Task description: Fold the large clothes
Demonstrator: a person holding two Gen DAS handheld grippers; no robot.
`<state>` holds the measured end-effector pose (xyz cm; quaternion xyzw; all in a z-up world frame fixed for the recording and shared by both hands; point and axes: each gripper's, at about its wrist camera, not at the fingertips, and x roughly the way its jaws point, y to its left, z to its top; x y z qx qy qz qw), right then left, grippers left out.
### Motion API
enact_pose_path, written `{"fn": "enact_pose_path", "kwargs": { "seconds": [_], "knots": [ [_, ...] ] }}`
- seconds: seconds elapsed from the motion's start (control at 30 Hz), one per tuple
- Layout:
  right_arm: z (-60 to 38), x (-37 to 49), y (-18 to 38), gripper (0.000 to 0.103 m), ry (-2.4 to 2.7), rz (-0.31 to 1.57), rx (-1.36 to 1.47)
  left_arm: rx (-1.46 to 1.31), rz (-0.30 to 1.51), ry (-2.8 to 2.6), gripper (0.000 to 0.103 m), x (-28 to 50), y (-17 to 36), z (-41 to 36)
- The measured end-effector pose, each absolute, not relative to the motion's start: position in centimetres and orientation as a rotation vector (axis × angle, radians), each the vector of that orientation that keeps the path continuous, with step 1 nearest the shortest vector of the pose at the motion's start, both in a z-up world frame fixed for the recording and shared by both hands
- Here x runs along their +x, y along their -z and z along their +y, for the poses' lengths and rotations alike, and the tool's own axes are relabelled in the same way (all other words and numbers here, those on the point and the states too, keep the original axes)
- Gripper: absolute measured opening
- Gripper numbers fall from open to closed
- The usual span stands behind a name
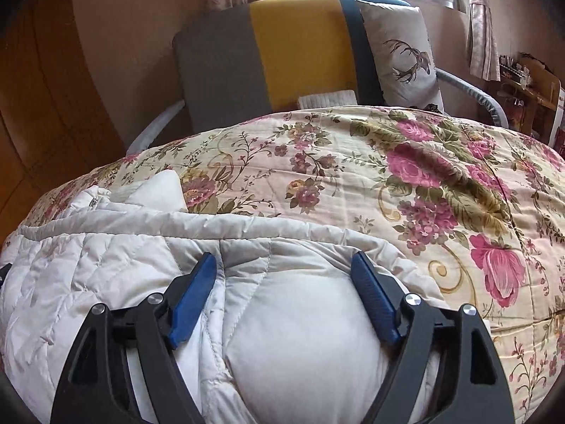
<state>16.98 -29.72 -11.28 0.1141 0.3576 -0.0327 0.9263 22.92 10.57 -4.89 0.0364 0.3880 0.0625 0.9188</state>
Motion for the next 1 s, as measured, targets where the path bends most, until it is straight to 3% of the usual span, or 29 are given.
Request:
{"fn": "enact_pose_path", "kwargs": {
  "seconds": [0.23,0.3,0.37,0.47,0.63,0.77,1.0],
  "knots": [
    [-29.5,17.3,11.4,0.08,0.065,0.743,0.221,-0.13,0.87,-0.025,0.097,24.3,8.4,14.1],
    [-29.5,17.1,10.9,0.085,0.066,0.748,0.218,-0.146,0.872,-0.011,0.097,23.7,7.6,14.3],
    [-29.1,16.1,9.7,0.097,0.066,0.725,0.201,-0.17,0.863,-0.006,0.097,22.4,6.6,14.7],
    [-27.3,12.4,7.0,0.101,0.067,0.632,0.158,-0.247,0.811,-0.012,0.097,19.0,5.4,16.0],
    [-22.4,7.3,5.3,0.101,-0.03,0.541,0.068,-0.317,0.772,-0.05,0.097,14.7,5.7,18.2],
    [-18.7,7.8,9.3,0.101,0.013,0.63,-0.139,-0.336,0.794,-0.027,0.097,13.5,7.1,19.1],
    [-19.9,8.0,11.0,0.101,-0.031,0.638,-0.05,-0.598,0.811,0.098,0.098,11.8,9.5,22.0]
  ]
}}
